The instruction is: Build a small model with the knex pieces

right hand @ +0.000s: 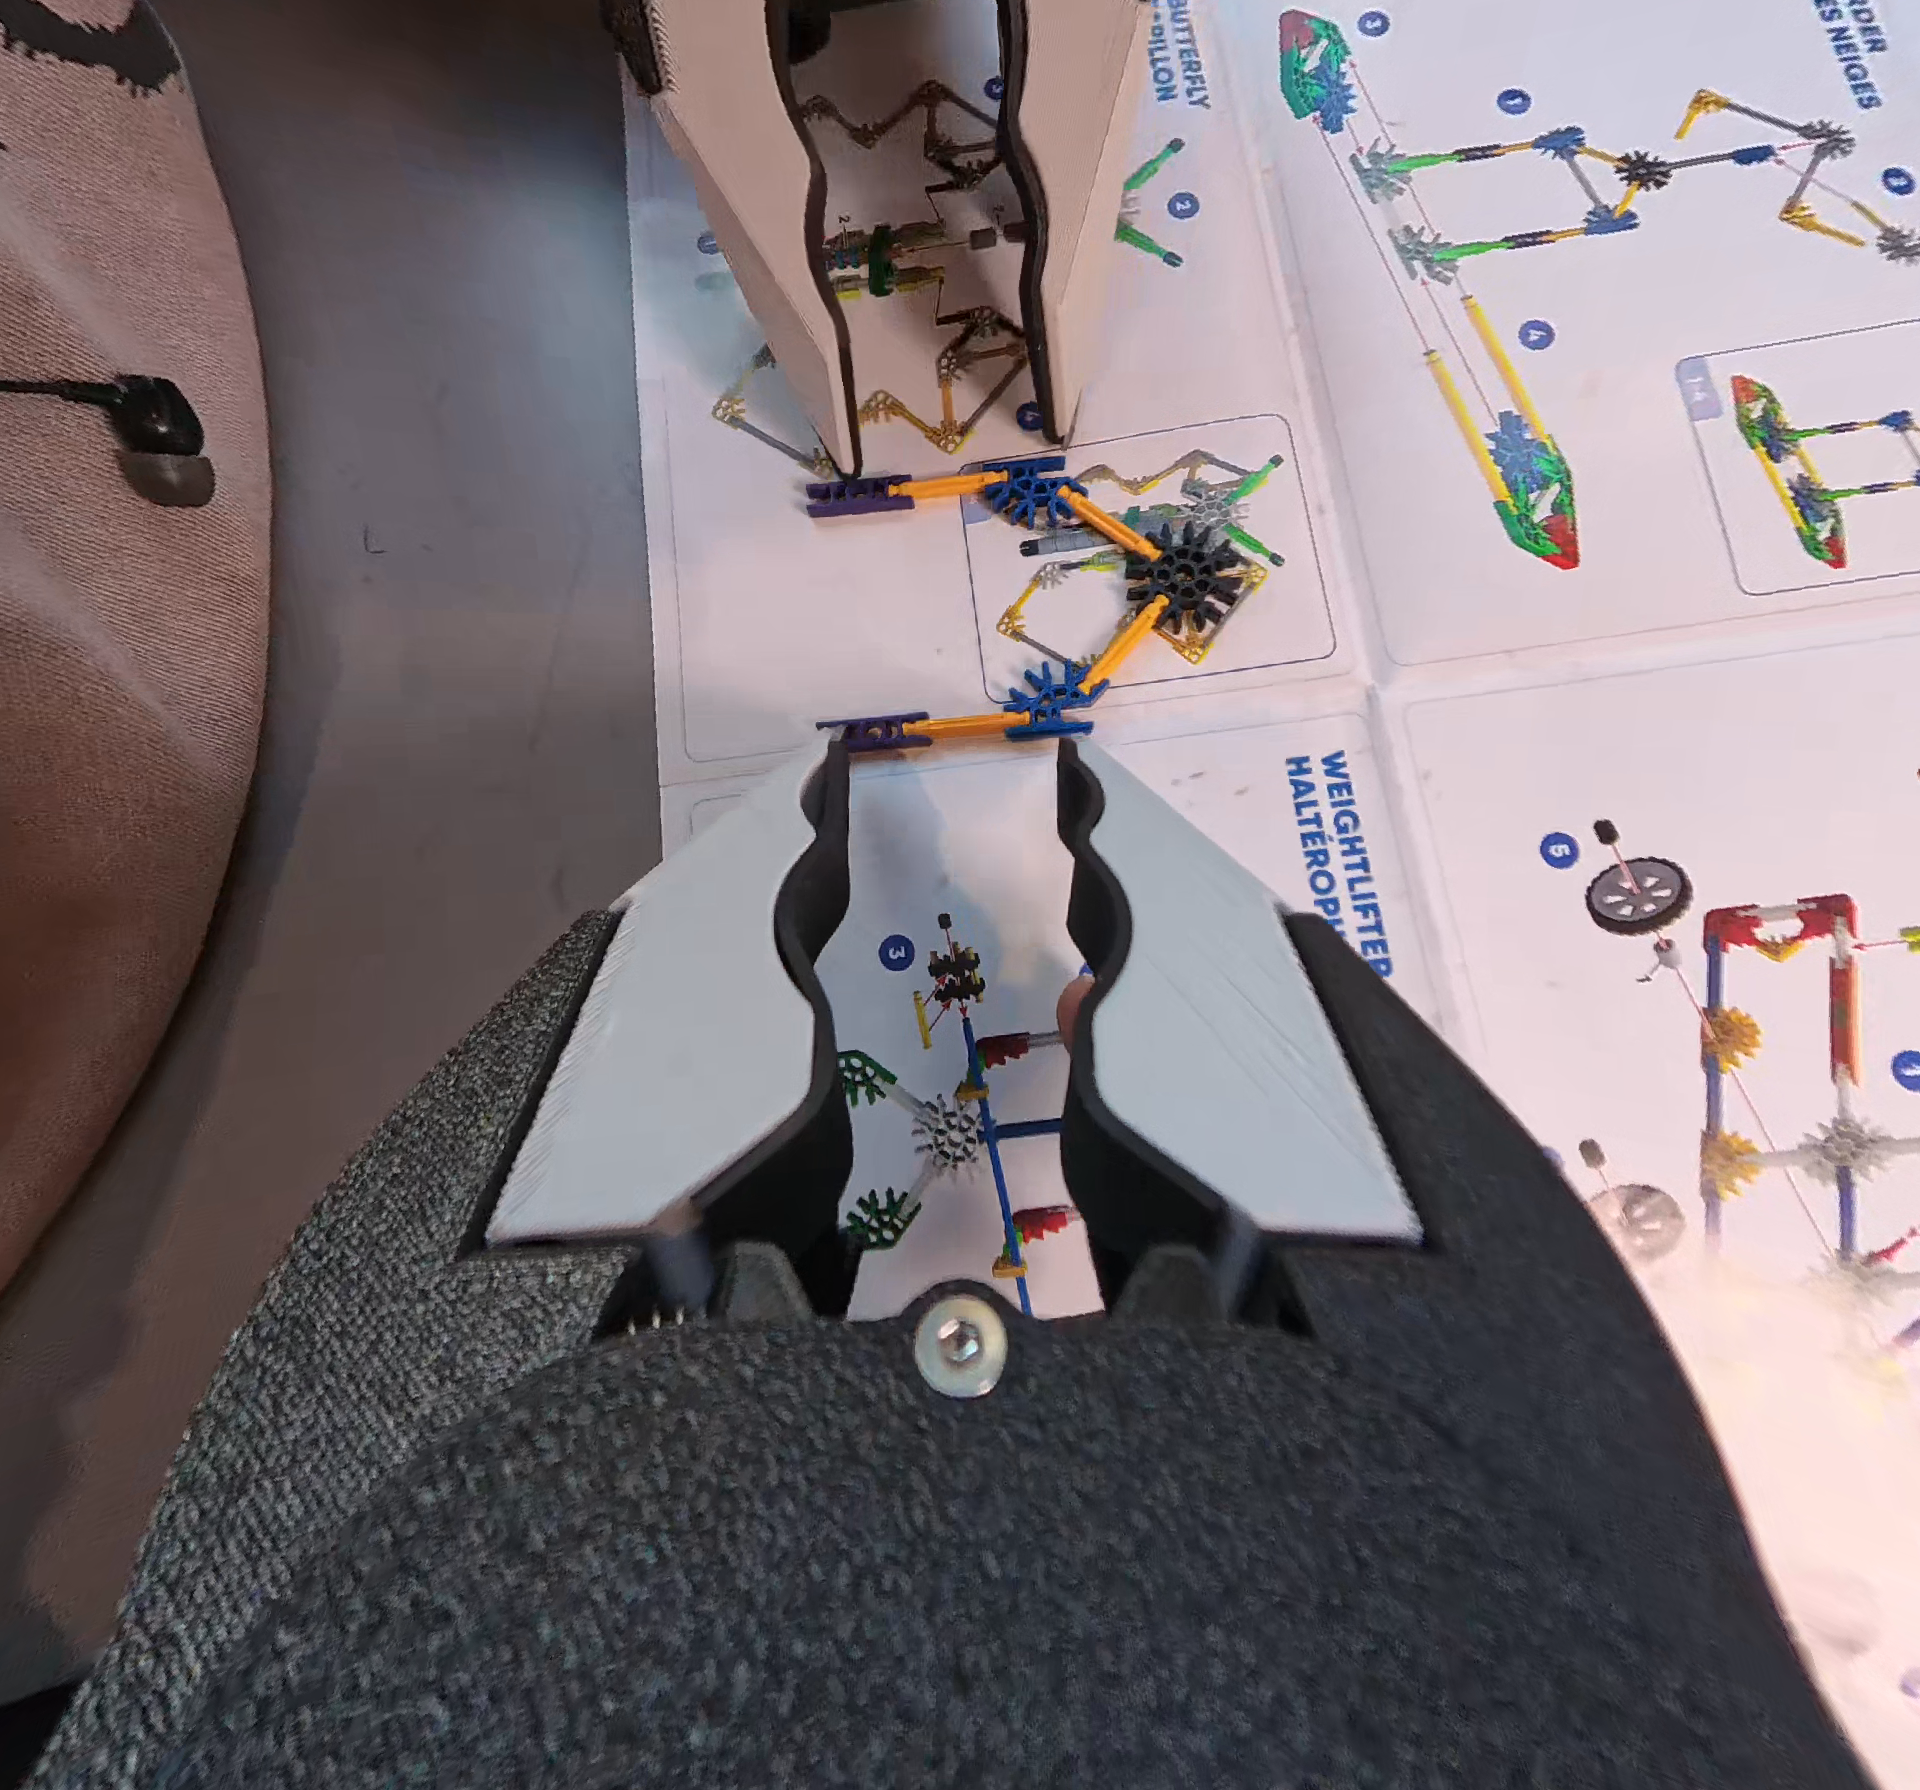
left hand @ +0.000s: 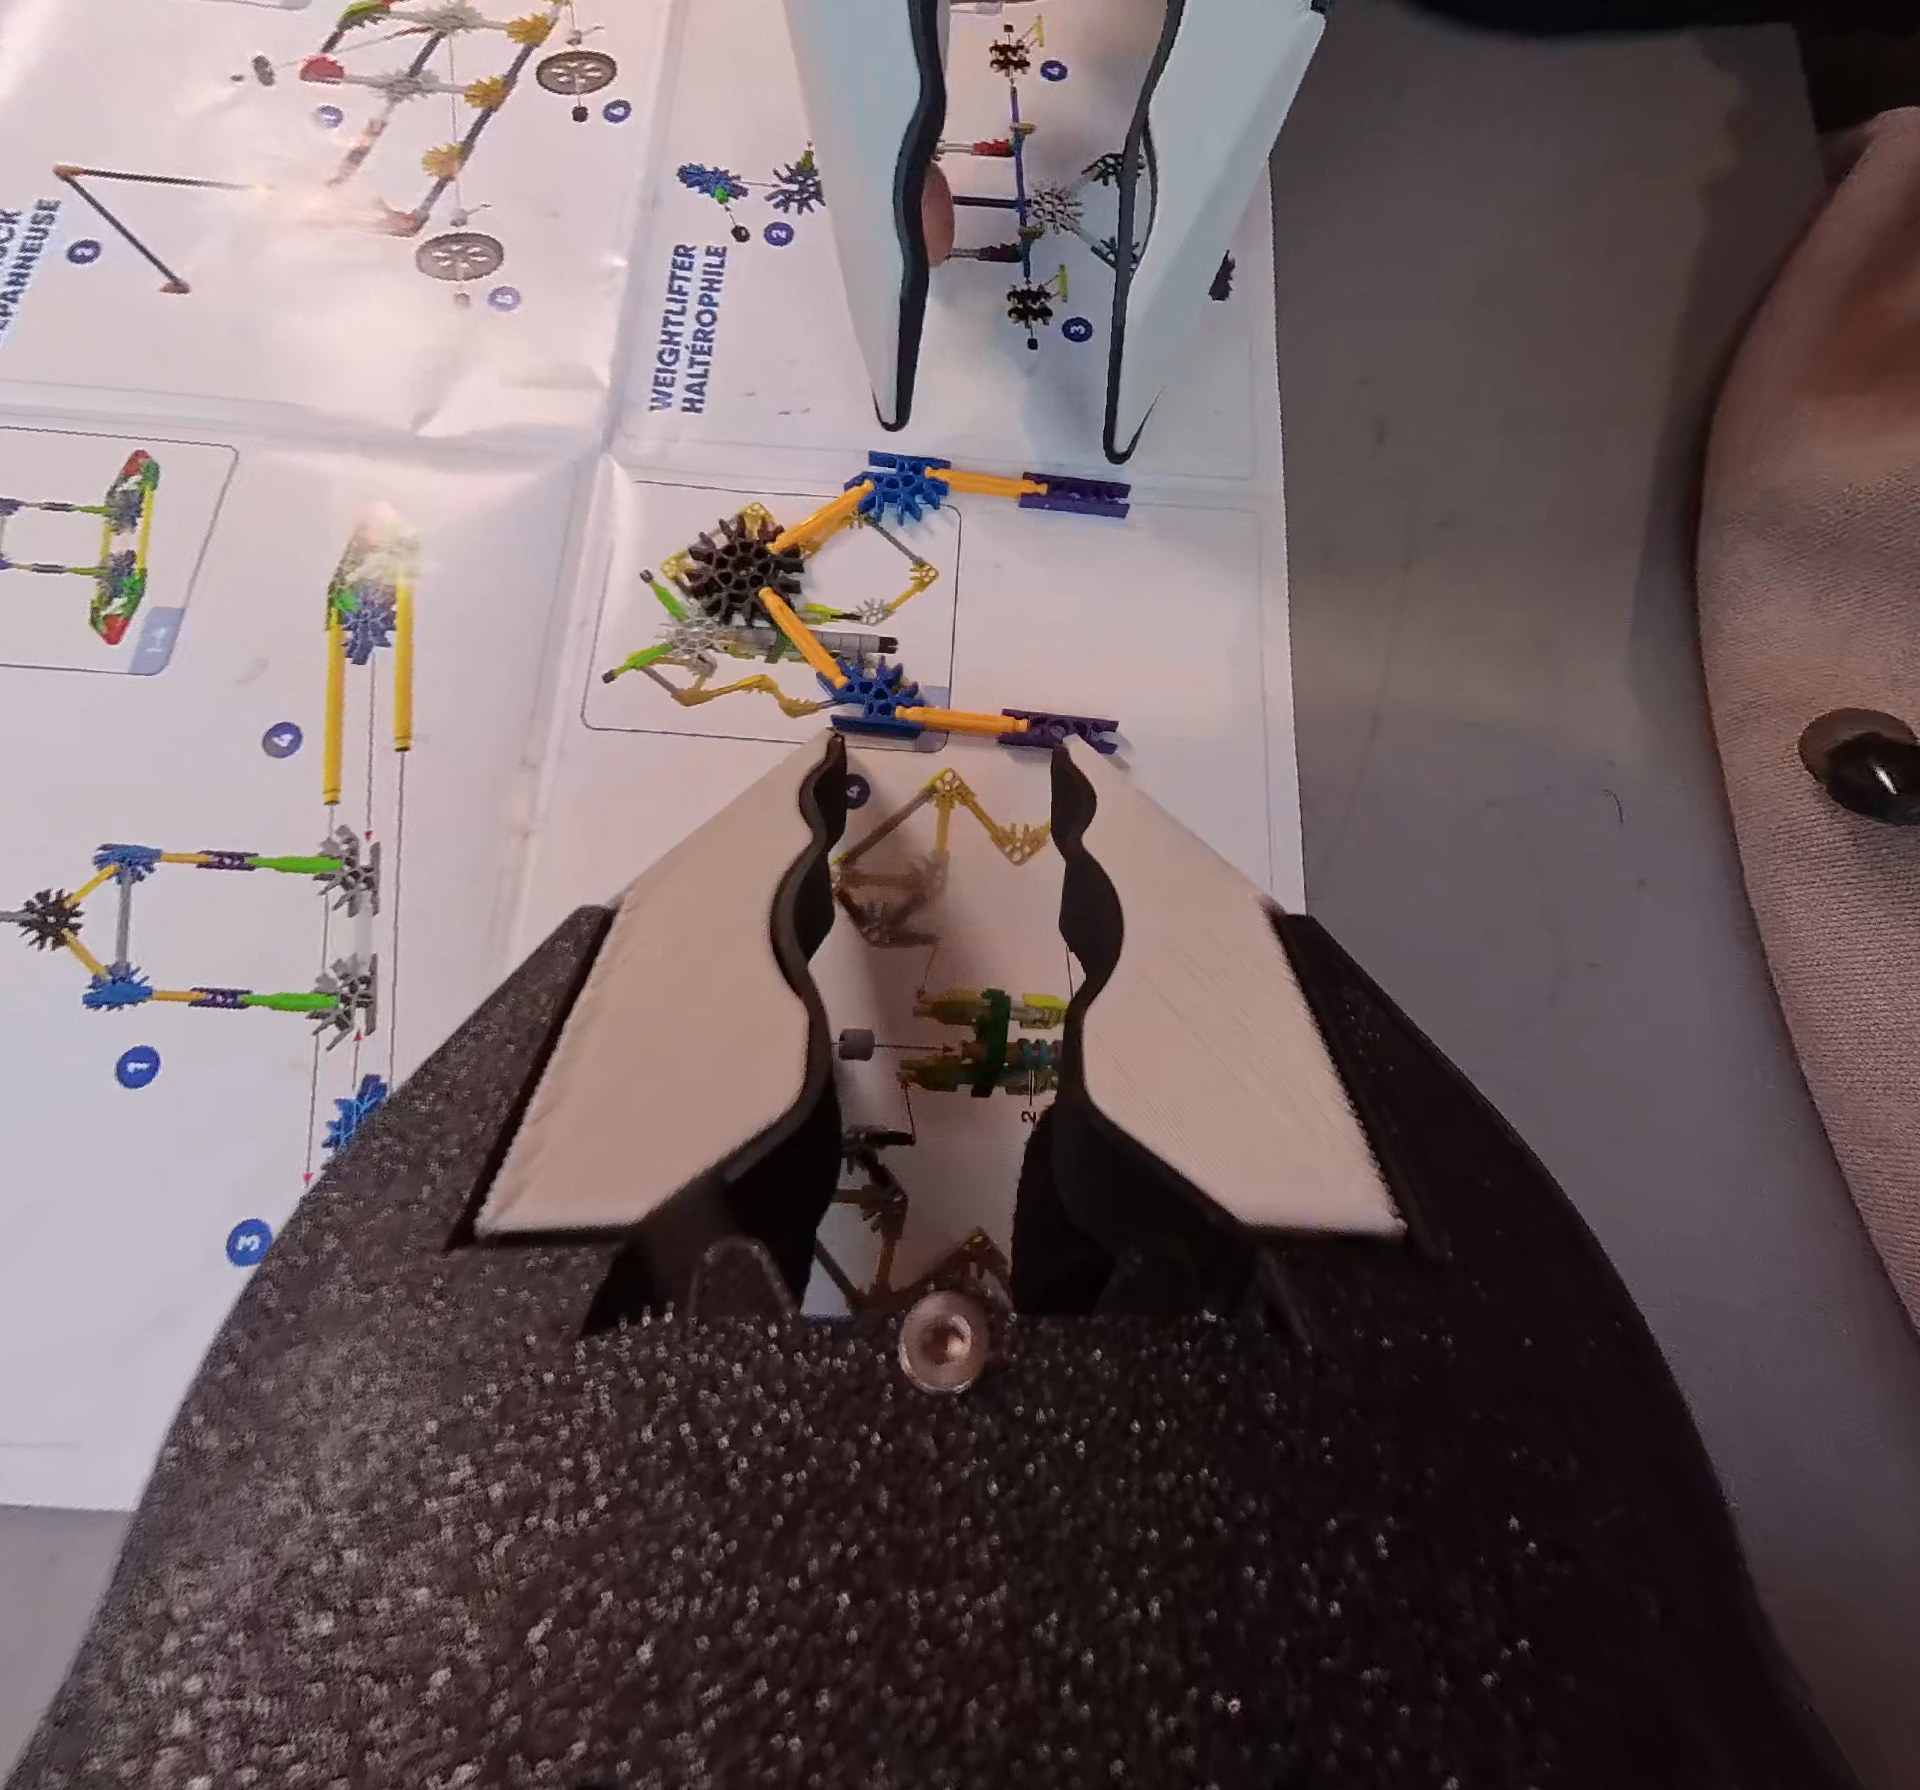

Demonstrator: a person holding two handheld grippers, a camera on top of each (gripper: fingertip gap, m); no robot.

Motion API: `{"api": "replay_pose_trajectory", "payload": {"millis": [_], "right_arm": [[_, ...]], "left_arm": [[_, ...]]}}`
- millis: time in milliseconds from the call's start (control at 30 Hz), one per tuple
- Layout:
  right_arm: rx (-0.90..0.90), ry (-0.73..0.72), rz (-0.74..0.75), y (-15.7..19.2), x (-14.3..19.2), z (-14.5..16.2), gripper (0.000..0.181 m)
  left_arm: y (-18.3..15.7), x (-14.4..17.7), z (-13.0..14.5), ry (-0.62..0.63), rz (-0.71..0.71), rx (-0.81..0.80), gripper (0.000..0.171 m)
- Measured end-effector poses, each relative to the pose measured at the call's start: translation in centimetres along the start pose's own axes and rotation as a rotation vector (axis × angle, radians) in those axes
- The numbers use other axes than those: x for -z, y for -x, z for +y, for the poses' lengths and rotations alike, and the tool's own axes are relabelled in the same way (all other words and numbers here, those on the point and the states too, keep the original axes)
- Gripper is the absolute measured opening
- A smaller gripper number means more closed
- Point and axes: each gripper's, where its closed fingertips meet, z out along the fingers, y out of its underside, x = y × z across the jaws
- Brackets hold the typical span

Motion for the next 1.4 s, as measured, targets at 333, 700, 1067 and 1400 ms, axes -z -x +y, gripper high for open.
{"api": "replay_pose_trajectory", "payload": {"millis": [333,700,1067,1400], "right_arm": [[-0.012,-0.008,-0.006,-0.1,0.0,-0.1,0.04],[-0.204,-0.36,0.336,-7.1,3.5,-3.7,0.044],[-0.217,-0.437,0.558,-10.3,6.2,-3.3,0.026],[-0.179,-0.37,0.504,-9.5,4.6,-3.0,0.025]], "left_arm": [[0.2,0.4,0.0,0.0,-0.007,0.0,0.039],[9.2,5.9,-1.6,-0.268,-0.377,0.311,0.042],[11.8,6.1,2.4,-0.144,-0.479,0.416,0.01],[11.5,4.9,2.7,-0.098,-0.471,0.378,0.0]]}}
